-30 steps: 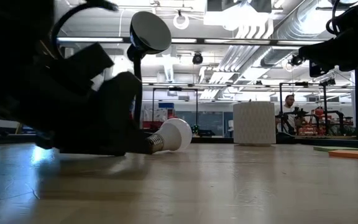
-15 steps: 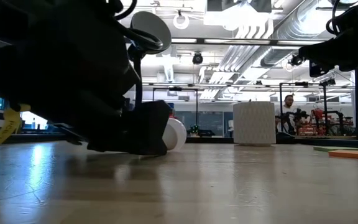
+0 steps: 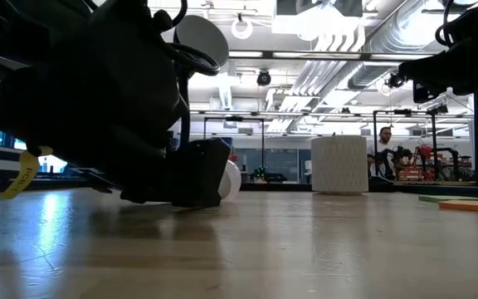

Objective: Screw lightbulb
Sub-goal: Insert the white lightbulb into the black lamp

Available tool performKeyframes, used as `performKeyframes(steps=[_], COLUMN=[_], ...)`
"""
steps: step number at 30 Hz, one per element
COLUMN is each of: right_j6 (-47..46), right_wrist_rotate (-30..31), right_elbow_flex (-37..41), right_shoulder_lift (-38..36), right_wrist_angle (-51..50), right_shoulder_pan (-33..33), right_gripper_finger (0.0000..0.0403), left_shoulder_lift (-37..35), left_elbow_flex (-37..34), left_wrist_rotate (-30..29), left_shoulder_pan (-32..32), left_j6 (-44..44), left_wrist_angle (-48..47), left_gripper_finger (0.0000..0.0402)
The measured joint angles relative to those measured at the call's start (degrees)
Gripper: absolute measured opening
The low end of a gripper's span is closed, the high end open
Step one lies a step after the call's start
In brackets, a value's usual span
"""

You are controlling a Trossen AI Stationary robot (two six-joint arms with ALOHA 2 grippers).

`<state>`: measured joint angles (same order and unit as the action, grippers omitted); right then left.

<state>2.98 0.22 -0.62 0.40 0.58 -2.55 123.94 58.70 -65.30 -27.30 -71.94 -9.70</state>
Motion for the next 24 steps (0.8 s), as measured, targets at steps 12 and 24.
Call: performKeyframes(steps=[12,24], right_j6=[0.0,0.0], right_wrist_rotate=[0.0,0.0], right_elbow_flex=[0.0,0.0], right_shoulder_lift=[0.0,0.0], right_wrist_angle=[0.0,0.0], right_shoulder_pan=[0.0,0.0], right_gripper_finger=[0.0,0.0], left_shoulder_lift=[-0.4,-11.4], left_elbow_flex=[-0.1,-0.2], left_wrist_rotate=[-1.0,5.8], left_shoulder_pan=[0.0,1.6], left_j6=[-2.6,17.1], left_wrist_angle=[-0.1,-2.2], left_gripper_finger=[0.0142,0.01])
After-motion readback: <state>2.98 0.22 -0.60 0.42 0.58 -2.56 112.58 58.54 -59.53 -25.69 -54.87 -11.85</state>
